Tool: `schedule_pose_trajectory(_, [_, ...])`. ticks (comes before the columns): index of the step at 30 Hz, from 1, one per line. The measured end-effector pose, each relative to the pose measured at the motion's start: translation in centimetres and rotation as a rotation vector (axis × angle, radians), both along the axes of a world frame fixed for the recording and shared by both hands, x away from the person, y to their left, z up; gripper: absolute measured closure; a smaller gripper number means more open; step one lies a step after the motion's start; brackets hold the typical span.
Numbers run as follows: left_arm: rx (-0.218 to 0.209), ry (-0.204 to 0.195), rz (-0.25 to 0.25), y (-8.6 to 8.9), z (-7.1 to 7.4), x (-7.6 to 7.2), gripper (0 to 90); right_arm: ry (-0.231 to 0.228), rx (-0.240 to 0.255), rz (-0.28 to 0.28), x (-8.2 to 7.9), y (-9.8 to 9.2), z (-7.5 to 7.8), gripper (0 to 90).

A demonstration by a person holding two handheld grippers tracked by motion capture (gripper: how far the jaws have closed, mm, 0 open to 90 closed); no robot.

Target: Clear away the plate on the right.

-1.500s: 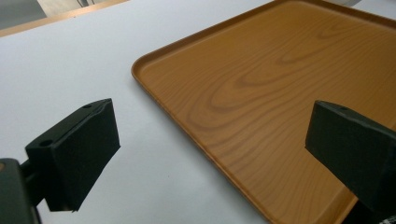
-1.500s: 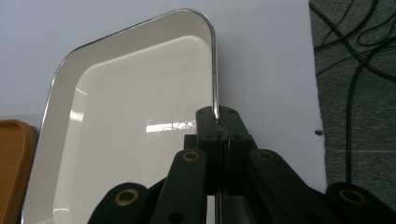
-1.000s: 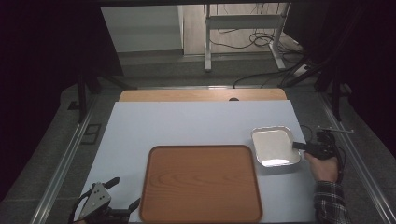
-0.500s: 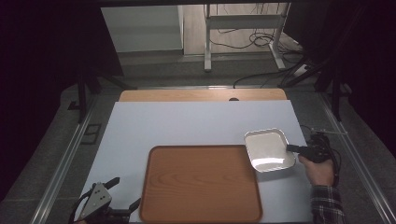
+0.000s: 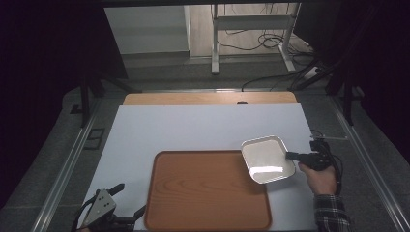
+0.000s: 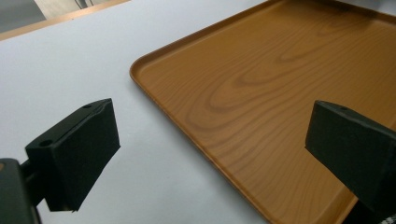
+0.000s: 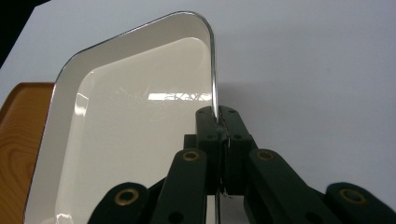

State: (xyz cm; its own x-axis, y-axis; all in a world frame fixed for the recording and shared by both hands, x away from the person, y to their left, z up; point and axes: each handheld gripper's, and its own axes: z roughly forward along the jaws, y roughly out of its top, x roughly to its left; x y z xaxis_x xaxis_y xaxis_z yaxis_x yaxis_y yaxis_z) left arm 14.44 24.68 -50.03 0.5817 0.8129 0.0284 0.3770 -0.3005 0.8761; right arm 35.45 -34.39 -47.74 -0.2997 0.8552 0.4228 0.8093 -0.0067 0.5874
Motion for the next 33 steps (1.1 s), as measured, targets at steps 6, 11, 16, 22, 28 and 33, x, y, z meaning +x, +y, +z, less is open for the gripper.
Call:
schedule_pose_trajectory(6, [0.002, 0.000, -0.001, 0.0, 0.0, 0.0, 2.5, 0.006, 0.005, 0.033, -0.3, 1.6, -0.1, 88.2])
schedule_pose_trajectory(11, [0.005, 0.000, -0.002, 0.0, 0.0, 0.0, 2.5, 0.008, 0.009, 0.060, -0.7, 3.0, -0.1, 88.2])
schedule_pose_trajectory(16, [0.005, 0.000, -0.002, 0.0, 0.0, 0.0, 2.5, 0.012, 0.018, 0.086, -0.9, 4.4, -0.3, 88.2])
schedule_pose_trajectory(22, [0.006, 0.000, -0.002, 0.0, 0.0, 0.0, 2.5, 0.020, 0.027, 0.126, -1.2, 6.2, -0.5, 88.2])
schedule_pose_trajectory(28, [0.004, -0.001, -0.002, -0.1, 0.0, 0.0, 2.5, 0.026, 0.027, 0.165, -1.4, 8.2, -0.9, 88.2])
schedule_pose_trajectory(33, [0.005, 0.000, -0.002, -0.1, 0.0, 0.0, 2.5, 0.032, 0.023, 0.192, -1.4, 10.0, -1.3, 88.2])
